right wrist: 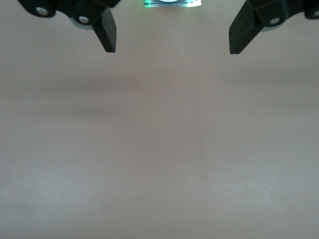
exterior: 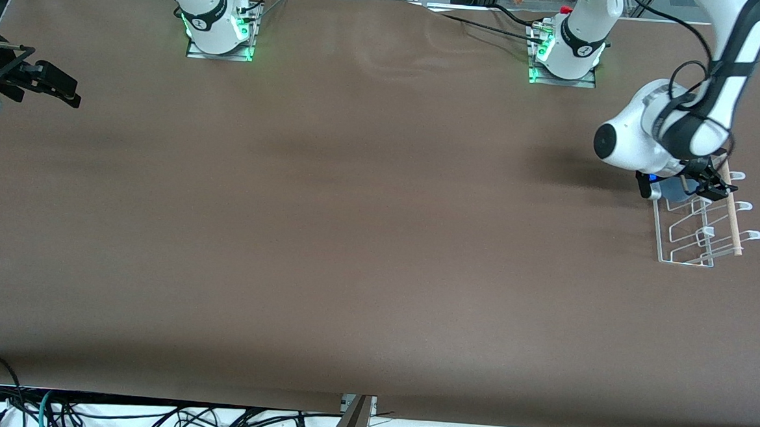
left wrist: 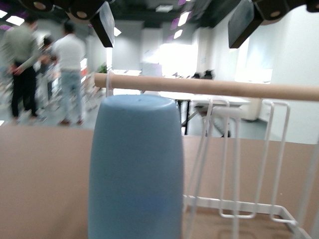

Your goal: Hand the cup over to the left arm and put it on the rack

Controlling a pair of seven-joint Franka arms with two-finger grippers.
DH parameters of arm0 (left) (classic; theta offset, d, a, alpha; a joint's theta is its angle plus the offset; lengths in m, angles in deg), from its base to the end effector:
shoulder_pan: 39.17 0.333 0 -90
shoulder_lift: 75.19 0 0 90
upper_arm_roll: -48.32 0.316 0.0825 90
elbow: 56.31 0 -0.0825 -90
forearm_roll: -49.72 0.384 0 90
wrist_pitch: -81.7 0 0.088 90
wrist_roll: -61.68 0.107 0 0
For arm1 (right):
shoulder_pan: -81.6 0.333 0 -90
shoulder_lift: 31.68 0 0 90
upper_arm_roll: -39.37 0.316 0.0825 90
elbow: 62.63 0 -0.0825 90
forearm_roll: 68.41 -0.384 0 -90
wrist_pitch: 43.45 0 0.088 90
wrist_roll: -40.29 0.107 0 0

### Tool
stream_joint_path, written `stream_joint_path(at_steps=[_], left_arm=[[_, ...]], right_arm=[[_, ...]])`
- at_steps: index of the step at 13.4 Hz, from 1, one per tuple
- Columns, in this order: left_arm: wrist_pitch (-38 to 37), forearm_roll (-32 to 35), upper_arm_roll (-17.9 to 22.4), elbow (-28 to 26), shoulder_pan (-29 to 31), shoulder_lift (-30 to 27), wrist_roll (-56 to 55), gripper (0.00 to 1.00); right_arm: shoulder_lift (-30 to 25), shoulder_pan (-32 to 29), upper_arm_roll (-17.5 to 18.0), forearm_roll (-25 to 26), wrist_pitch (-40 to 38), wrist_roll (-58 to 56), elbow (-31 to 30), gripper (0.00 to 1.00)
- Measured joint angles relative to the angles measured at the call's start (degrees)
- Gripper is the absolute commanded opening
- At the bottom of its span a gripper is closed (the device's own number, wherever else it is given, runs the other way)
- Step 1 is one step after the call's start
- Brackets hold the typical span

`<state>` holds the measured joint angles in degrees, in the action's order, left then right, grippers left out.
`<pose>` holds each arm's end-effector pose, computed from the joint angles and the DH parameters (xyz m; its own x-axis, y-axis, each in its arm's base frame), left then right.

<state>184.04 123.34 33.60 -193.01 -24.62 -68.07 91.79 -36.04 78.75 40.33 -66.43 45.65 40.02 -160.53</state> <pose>0.4594 0.0799 0.2723 0.1559 -0.3483 -0.9243 -0.9833 -0.1436 -0.1117 0.5257 -0.0208 0.5996 0.9966 -0.0289 -0.0776 -0.0262 -0.9990 0.0354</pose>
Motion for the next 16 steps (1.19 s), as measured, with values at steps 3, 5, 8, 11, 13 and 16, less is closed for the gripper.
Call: stream_joint_path(at_steps=[3,5,8,11,13,16], left_arm=[[-2.2,-16.3,-1.5,10.4,-0.6,-1.2,1.4,1.0],[-2.8,-27.4,-1.5,17.0,-0.6,-1.5,1.9,1.0],[-2.9,-42.5,-1.1,26.5,-0.5,-1.6,1.9,1.0],[-2.9,-54.0,-0.7,35.3,-0.1,-1.7,1.7,1.0],[-3.3,-57.2,-0.7,40.2,-0.2,-1.7,-1.1,1.0],[-6.4,-66.2,-0.7,44.3,-0.2,-1.7,-14.7,1.0]], right_arm=[[0.4,0.0,0.0,0.0,1.0,0.0,0.0,1.0],[0.9,0.0,0.0,0.0,1.9,0.0,0.0,1.0],[1.7,0.0,0.0,-0.1,3.0,0.1,0.0,1.0],[2.1,0.0,-0.2,-0.2,2.8,0.1,0.0,1.0],[2.1,0.0,-0.2,-0.2,2.5,0.2,0.0,1.0],[2.1,-0.1,-0.9,-0.2,2.9,0.3,0.3,1.0]])
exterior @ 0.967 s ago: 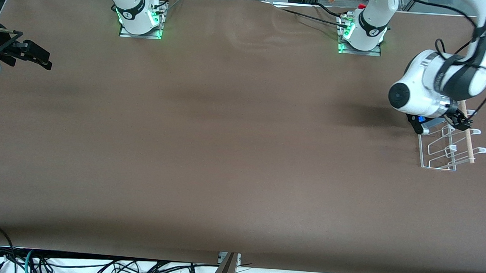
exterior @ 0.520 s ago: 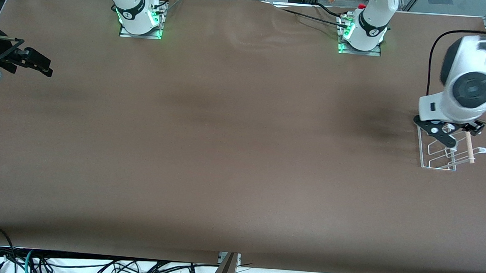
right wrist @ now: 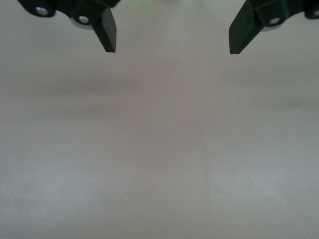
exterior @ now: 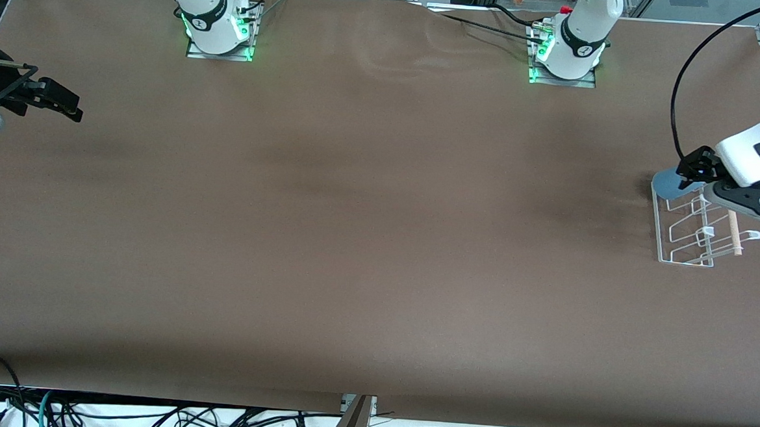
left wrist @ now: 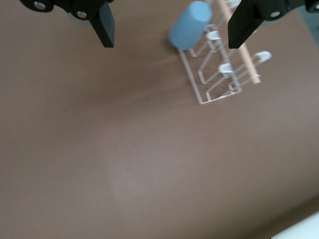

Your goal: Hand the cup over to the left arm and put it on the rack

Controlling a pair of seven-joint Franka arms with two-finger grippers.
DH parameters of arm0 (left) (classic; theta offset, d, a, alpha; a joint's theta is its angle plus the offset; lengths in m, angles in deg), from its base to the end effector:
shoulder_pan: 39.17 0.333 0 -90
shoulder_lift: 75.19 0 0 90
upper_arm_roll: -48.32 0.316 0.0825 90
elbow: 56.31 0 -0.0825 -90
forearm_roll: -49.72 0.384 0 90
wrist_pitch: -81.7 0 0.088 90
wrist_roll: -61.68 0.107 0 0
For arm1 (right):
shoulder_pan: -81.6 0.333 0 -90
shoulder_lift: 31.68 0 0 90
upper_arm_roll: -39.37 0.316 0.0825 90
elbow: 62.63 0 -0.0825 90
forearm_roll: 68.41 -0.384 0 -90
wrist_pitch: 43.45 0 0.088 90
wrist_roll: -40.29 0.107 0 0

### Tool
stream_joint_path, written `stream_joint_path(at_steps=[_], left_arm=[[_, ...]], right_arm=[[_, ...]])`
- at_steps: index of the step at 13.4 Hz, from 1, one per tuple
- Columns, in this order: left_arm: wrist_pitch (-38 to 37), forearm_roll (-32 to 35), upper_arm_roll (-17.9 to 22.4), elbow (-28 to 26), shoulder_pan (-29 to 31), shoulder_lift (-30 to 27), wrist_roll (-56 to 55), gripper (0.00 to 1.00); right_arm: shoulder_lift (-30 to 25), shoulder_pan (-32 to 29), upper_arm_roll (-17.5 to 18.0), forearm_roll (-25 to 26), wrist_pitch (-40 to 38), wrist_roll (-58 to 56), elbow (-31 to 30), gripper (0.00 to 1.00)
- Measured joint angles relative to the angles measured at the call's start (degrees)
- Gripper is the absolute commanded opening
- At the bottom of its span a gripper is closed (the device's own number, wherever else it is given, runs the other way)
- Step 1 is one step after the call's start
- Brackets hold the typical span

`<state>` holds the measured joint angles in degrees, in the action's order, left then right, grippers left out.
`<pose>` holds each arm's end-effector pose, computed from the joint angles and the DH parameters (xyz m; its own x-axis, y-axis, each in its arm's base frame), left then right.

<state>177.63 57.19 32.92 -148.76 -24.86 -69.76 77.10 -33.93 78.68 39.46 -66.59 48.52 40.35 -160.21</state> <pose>0.5876 0.0079 0.5613 0.9537 -0.2952 -0.0577 -0.2995 -0.9497 -0.0919 0.5408 -0.0300 0.5865 0.9971 -0.0492 -0.0586 -0.0474 -0.9984 0.0317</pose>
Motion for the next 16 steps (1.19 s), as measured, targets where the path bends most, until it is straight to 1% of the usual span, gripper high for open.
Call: stream_joint_path(at_steps=[3,5,8,12,13,15,16], left_arm=[[-0.5,-3.4,0.0,1.6,-0.3,0.2,-12.8,1.0],[-4.1,-5.7,0.0,3.6,-0.5,0.2,-17.9,1.0],[-9.5,-9.3,0.5,6.3,-0.6,0.2,-23.6,1.0],[-10.1,-10.0,1.2,6.7,-2.4,0.3,-26.7,1.0],[-10.2,-10.0,2.4,6.7,-3.7,0.3,-26.7,1.0],[-10.2,-10.0,7.0,6.7,-7.6,0.3,-26.8,1.0],[-10.2,-10.0,8.5,6.7,-8.7,0.3,-26.3,1.0]], right_arm=[[-0.1,0.0,-0.6,-0.1,-0.1,-0.1,1.4,1.0],[-0.1,0.0,-0.7,-0.1,0.0,-0.1,1.5,1.0],[0.4,0.0,-1.0,-0.1,0.1,-0.1,1.7,1.0],[1.1,0.0,-1.0,-0.2,0.1,-0.1,2.3,1.0],[1.1,0.0,-1.0,-0.2,0.1,-0.1,2.3,1.0],[1.1,0.0,-1.0,-0.2,0.1,-0.1,2.3,1.0],[1.1,0.0,-1.0,-0.2,0.1,-0.1,2.3,1.0]])
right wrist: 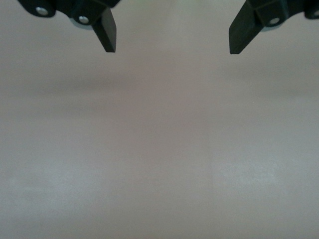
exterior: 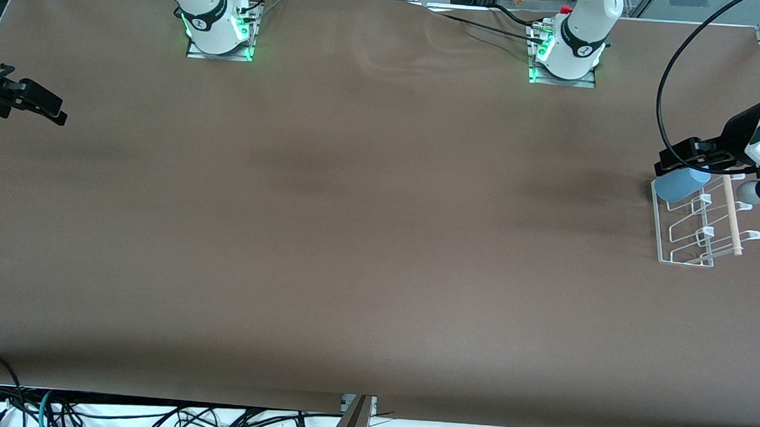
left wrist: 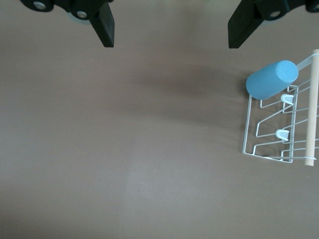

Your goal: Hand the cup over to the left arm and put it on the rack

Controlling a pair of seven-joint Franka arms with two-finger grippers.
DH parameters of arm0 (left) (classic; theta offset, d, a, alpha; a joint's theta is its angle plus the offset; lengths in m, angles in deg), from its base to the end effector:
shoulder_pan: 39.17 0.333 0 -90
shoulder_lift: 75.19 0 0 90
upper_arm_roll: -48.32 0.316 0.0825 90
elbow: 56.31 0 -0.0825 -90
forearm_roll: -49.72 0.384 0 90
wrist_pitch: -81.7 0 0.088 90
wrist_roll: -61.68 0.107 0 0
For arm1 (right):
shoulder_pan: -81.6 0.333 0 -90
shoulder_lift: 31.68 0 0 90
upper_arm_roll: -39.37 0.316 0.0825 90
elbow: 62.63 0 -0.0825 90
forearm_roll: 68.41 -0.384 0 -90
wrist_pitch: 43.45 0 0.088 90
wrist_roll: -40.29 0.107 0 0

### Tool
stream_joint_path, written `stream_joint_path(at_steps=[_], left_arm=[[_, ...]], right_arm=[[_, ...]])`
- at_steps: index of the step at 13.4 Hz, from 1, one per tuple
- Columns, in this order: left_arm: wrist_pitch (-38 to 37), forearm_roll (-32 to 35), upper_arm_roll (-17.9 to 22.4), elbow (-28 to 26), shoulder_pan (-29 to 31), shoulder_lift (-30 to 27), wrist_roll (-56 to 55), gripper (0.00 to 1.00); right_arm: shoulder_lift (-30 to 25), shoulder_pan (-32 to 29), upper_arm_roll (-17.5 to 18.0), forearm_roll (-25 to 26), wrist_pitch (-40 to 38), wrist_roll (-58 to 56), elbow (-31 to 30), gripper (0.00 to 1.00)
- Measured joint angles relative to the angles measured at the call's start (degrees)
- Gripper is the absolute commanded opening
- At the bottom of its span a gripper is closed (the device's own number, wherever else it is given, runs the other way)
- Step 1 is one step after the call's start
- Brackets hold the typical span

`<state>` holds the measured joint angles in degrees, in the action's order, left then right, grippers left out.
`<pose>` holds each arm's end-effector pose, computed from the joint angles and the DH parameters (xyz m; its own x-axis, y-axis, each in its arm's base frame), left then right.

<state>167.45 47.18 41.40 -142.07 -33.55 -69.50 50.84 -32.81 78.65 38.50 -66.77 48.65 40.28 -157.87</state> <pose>0.5760 -0.0146 0.5974 0.9810 0.1617 -0.1073 0.1665 -0.9854 0.0367 0.5480 -0.0396 0.5954 0.9972 -0.0653 -0.0351 -0.0644 -0.9975 0.0282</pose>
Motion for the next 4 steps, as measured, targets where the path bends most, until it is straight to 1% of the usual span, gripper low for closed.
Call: stream_joint_path(at_steps=[1,4], left_arm=[[0.0,0.0,0.7,0.0,-0.6,0.0,0.7,1.0],[-0.3,0.0,1.0,0.0,-0.9,0.1,1.2,1.0]], right_arm=[[0.0,0.0,0.0,0.0,0.0,0.0,0.0,1.0],[0.0,0.0,0.0,0.0,0.0,0.0,0.0,1.0]])
